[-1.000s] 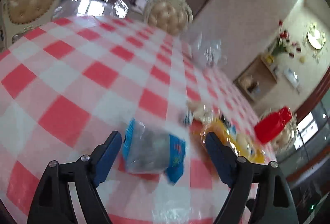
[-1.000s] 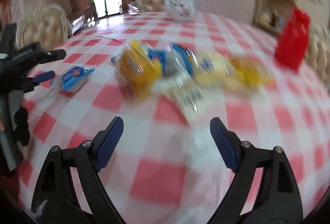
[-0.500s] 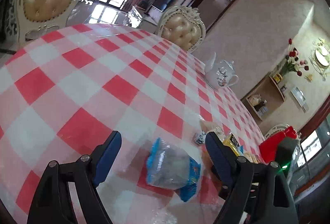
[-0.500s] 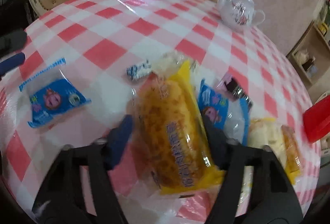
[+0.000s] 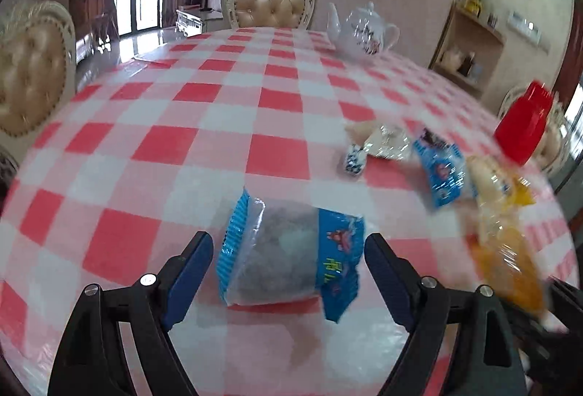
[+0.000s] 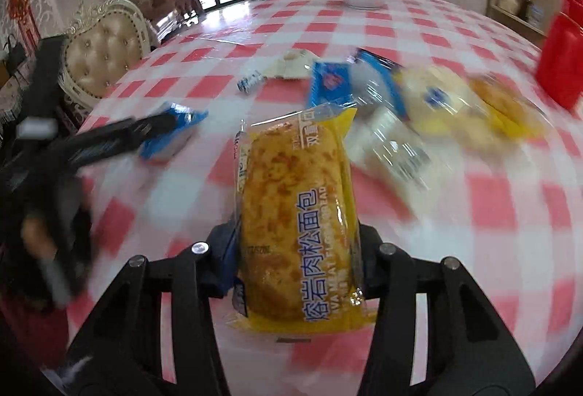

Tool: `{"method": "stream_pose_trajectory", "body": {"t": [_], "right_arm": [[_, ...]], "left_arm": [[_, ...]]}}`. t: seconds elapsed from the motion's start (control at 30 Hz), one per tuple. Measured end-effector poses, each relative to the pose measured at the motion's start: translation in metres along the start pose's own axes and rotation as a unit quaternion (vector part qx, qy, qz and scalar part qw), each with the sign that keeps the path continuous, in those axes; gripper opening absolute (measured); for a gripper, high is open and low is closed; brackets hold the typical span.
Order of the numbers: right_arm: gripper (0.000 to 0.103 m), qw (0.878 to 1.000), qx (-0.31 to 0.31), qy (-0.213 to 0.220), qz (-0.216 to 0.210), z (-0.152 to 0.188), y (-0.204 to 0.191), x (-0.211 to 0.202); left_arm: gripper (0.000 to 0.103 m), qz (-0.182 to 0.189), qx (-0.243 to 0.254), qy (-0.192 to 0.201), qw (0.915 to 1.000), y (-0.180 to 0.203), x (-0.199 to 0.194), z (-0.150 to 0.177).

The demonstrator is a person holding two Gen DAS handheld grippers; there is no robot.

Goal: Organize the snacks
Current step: 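Grasp a blue-wrapped cake with the left gripper while the right grasps a yellow bread loaf, then carry the blue cake and yellow bread loaf with both grippers over the bin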

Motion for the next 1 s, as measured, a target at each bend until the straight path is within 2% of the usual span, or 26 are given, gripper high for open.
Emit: {"method": "stream_pose_trajectory", "body": {"t": [0.07,0.17,0.23,0.33,0.47,0.57,0.63,0.7,1.0], "right_arm": [[0.052,1.000,0.021,0.006,-0.015,0.018,0.006,-0.013],[0.052,0.998,0.051,0.008,-0.038,0.041,0.015,-0.022],[0.052,0.998,0.056,0.005,-0.037,0.047,0.017,-0.022],[0.052,0.998,0.057,-0.005,-0.039,0.051,0.017,-0.018],[0.053,0.999,0.047,-0.012,-0.025,0.054,0.016,-0.014],[0.053,0.999,0.044,-0.011,-0.022,0.055,0.015,-0.016],[0.054,0.999,0.044,-0.011,-0.021,0.055,0.016,-0.016],[0.055,0.999,0.038,-0.011,-0.012,0.056,0.014,-0.016],[0.057,0.999,0.008,-0.015,0.042,0.057,0.007,-0.013]], "left_arm": [[0.086,0.007,0.021,-0.014,0.9997,0.005,0.007,-0.001],[0.087,-0.002,0.038,-0.024,0.9990,0.007,0.014,0.001],[0.087,-0.002,0.043,-0.041,0.9982,0.008,0.022,0.002],[0.087,-0.009,0.050,-0.040,0.9979,0.008,0.026,-0.001],[0.086,0.000,0.048,-0.038,0.9981,0.008,0.025,-0.003],[0.078,0.014,0.044,-0.034,0.9984,0.008,0.024,-0.004],[0.067,0.021,0.051,-0.031,0.9980,0.013,0.022,-0.003],[0.063,0.021,0.061,-0.030,0.9974,0.017,0.020,-0.001],[0.060,0.046,0.091,-0.027,0.9944,0.039,0.008,0.014]]}}
Point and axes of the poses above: each gripper's, at about its wrist camera, not at the fingertips, and x roughly the way its jaws point, y to its right, z to its underside, the point moved 7 cm from there along x, roughly the way its jaws point, and after that the axes turned 7 degrees about -y, right-handed, at the moved point
